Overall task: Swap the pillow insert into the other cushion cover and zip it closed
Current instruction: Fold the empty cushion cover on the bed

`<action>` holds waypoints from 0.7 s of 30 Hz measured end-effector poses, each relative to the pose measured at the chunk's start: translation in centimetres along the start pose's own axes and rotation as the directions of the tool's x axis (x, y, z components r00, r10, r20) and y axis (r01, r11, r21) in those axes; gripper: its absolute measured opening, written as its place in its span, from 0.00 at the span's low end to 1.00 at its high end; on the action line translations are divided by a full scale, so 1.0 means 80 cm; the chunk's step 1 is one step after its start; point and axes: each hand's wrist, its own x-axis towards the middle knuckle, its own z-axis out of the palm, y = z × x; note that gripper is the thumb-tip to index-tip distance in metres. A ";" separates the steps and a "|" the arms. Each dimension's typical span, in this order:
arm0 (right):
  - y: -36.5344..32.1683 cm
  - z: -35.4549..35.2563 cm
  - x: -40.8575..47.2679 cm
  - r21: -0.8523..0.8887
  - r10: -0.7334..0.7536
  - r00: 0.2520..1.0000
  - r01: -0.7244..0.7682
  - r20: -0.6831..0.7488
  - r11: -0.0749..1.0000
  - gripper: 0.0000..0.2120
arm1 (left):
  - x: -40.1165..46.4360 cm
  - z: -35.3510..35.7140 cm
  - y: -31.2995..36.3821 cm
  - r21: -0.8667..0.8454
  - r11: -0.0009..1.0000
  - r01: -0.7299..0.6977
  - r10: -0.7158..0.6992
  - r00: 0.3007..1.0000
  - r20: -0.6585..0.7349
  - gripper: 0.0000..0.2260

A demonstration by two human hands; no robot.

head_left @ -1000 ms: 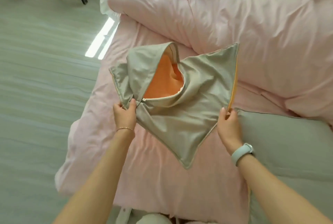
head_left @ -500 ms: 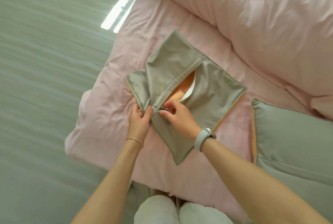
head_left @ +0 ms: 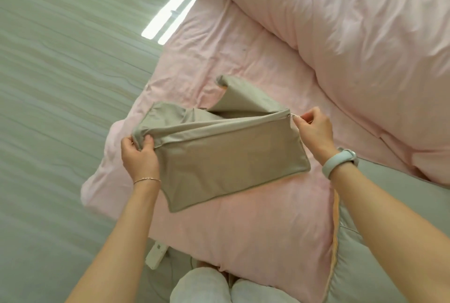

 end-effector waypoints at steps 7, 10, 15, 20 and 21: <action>0.023 0.022 0.006 -0.083 0.136 0.990 -0.138 -0.028 0.987 0.09 | 0.012 0.004 -0.012 0.125 0.982 0.144 -0.127 0.982 -0.137 0.06; 0.021 0.040 0.021 -0.133 0.036 0.994 -0.021 0.108 0.991 0.07 | 0.020 -0.009 -0.032 0.416 0.874 0.249 -0.257 0.966 -0.038 0.11; 0.002 0.083 0.056 -0.089 -0.157 0.936 0.194 0.315 0.977 0.02 | 0.049 0.007 -0.033 0.769 0.638 -0.039 -0.149 0.974 0.173 0.34; 0.005 0.120 0.096 0.006 -0.053 0.948 0.054 0.313 0.999 0.03 | 0.078 0.080 -0.013 0.706 0.328 -0.628 0.208 0.777 0.595 0.29; 0.008 0.126 0.103 0.017 -0.040 0.946 0.037 0.320 0.999 0.04 | 0.074 0.098 -0.012 0.632 0.307 -0.712 0.179 0.695 0.696 0.30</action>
